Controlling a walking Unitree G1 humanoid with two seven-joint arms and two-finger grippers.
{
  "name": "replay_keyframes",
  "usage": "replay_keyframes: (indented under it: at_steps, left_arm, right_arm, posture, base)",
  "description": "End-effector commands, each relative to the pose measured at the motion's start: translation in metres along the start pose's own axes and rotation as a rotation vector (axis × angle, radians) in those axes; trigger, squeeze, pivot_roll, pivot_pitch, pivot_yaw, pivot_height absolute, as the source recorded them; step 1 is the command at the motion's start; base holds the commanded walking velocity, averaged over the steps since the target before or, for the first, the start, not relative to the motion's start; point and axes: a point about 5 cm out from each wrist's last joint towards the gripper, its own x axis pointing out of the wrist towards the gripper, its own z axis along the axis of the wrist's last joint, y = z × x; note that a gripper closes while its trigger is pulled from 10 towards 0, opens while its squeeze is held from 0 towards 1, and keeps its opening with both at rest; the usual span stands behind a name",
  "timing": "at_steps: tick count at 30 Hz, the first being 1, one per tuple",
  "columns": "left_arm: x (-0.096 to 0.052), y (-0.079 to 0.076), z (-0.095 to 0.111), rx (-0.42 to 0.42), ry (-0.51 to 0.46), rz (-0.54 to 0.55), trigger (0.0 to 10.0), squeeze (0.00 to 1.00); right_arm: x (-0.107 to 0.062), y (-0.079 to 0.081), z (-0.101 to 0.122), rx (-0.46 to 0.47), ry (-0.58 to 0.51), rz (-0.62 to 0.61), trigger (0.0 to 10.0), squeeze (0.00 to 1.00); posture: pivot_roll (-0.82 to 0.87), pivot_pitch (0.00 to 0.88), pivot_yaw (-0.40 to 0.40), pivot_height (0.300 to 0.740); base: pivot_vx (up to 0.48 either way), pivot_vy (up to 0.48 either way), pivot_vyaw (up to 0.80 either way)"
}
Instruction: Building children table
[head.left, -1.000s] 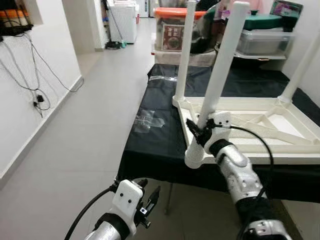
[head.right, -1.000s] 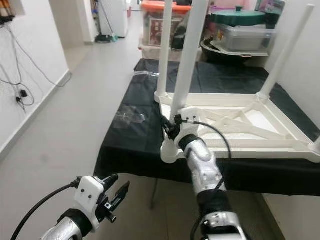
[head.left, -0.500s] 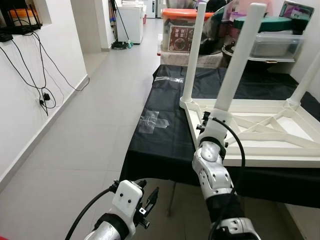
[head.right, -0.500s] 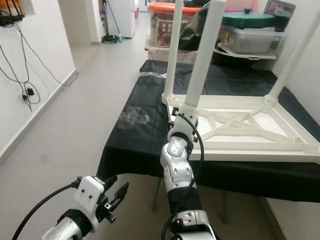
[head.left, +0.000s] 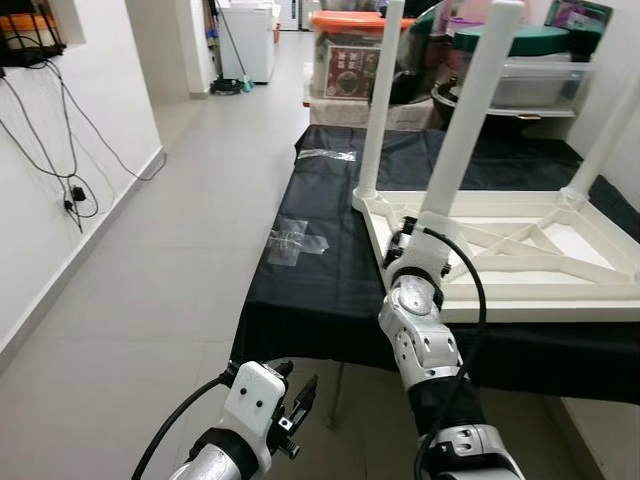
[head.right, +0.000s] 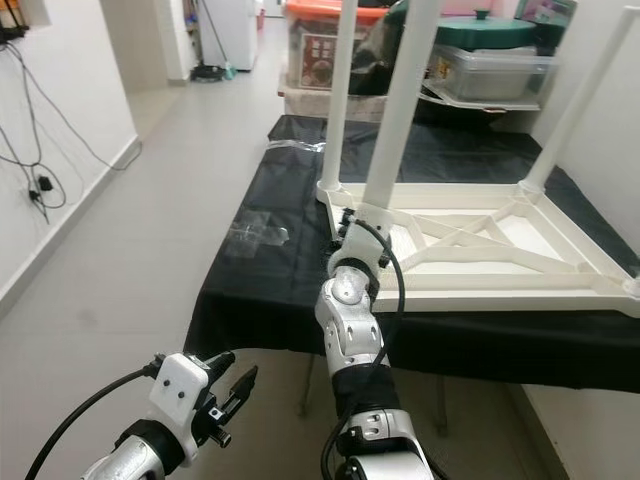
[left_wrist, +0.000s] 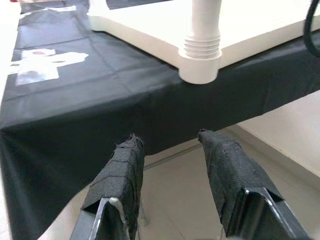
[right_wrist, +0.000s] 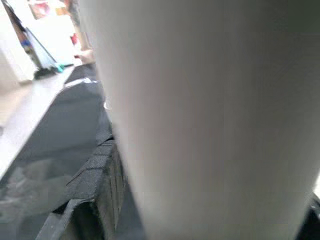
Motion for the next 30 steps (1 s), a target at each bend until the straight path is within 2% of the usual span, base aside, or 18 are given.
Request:
replay_keyframes:
  at_steps: [1,3,4,6,7,8,11,12,13,14,19,20,22,23,26,27,30]
  left_arm:
    - [0.000,0.000,-0.003,0.004,0.019,-0.002,10.0,0.00]
    - [0.001,0.000,-0.003,0.003,0.017,-0.001,10.0,0.00]
    - [0.001,0.000,-0.003,0.003,0.017,-0.001,10.0,0.00]
    - [0.001,0.000,-0.003,0.002,0.017,-0.001,10.0,0.00]
    - [0.002,0.000,-0.003,0.001,0.015,-0.001,10.0,0.00]
    - [0.002,0.000,-0.003,0.001,0.015,-0.001,10.0,0.00]
    - [0.002,0.000,-0.002,0.001,0.014,-0.001,10.0,0.00]
    - [0.002,0.000,-0.002,0.001,0.014,-0.001,10.0,0.00]
    - [0.002,-0.001,-0.002,0.001,0.012,-0.001,10.0,0.00]
    - [0.002,-0.001,-0.001,0.002,0.011,0.000,10.0,0.00]
    - [0.001,-0.001,-0.001,0.002,0.011,0.001,10.0,0.00]
    - [0.000,-0.002,0.000,0.000,0.009,0.003,10.0,0.00]
    - [-0.003,-0.003,0.002,-0.002,0.007,0.007,10.0,0.00]
    - [-0.003,-0.003,0.002,-0.002,0.007,0.007,10.0,0.00]
    - [-0.007,-0.006,0.006,-0.011,-0.001,0.011,10.0,0.00]
    - [-0.007,-0.006,0.006,-0.011,-0.001,0.011,10.0,0.00]
    - [-0.011,-0.010,0.009,-0.022,-0.007,0.013,10.0,0.00]
  right_arm:
    - [-0.007,0.023,0.002,0.075,0.007,0.087,10.0,0.00]
    - [0.000,0.015,0.010,0.085,-0.036,0.178,10.0,0.00]
    - [0.005,0.009,0.015,0.056,-0.075,0.228,10.0,0.00]
    - [0.008,0.005,0.018,0.031,-0.100,0.257,10.0,0.00]
    - [0.017,-0.003,0.027,0.017,-0.124,0.420,10.0,0.00]
    - [0.017,-0.003,0.027,0.017,-0.124,0.420,10.0,0.00]
    - [0.031,-0.012,0.035,-0.032,-0.092,0.647,10.0,0.00]
    - [0.031,-0.012,0.035,-0.032,-0.092,0.647,10.0,0.00]
    - [0.035,-0.012,0.040,-0.053,-0.048,0.806,10.0,0.00]
    - [0.035,-0.011,0.041,-0.051,-0.029,0.860,10.0,0.00]
    - [0.035,-0.007,0.042,-0.088,0.004,0.982,10.0,0.00]
    - [0.034,-0.002,0.043,-0.095,0.042,1.106,10.0,0.00]
    - [0.032,0.001,0.040,-0.097,0.109,1.233,10.0,0.00]
    - [0.032,0.001,0.040,-0.097,0.109,1.233,10.0,0.00]
    - [0.028,0.007,0.036,-0.094,0.185,1.363,10.0,0.00]
    - [0.028,0.007,0.036,-0.094,0.185,1.363,10.0,0.00]
    - [0.023,0.014,0.030,-0.130,0.238,1.450,10.0,0.00]
  posture:
    - [0.10,0.000,-0.057,0.740]
    - [0.10,0.000,-0.056,0.740]
    - [0.10,0.000,-0.056,0.740]
    - [0.10,0.000,-0.056,0.740]
    - [0.09,0.000,-0.054,0.740]
    - [0.09,0.000,-0.054,0.740]
    - [0.09,0.000,-0.055,0.740]
    - [0.09,0.000,-0.055,0.740]
    - [0.10,0.000,-0.059,0.740]
    - [0.10,0.000,-0.059,0.740]
    - [0.10,0.004,-0.063,0.740]
    - [0.11,0.016,-0.068,0.740]
    - [0.12,0.033,-0.074,0.740]
    - [0.12,0.033,-0.074,0.740]
    - [0.13,0.072,-0.088,0.740]
    - [0.13,0.072,-0.088,0.740]
    - [0.14,0.091,-0.097,0.740]
  base:
    - [0.000,0.000,0.00]
    - [0.000,0.000,0.00]
    - [0.000,0.000,0.00]
    - [0.000,0.000,0.00]
    - [0.000,0.000,0.00]
    - [0.000,0.000,0.00]
    - [0.000,0.000,0.00]
    - [0.000,0.000,0.00]
    - [0.000,0.000,0.00]
    - [0.000,0.000,0.00]
    - [0.000,0.000,0.00]
    - [0.000,0.000,0.00]
    - [0.000,0.000,0.00]
    - [0.000,0.000,0.00]
    - [0.000,0.000,0.00]
    - [0.000,0.000,0.00]
    - [0.000,0.000,0.00]
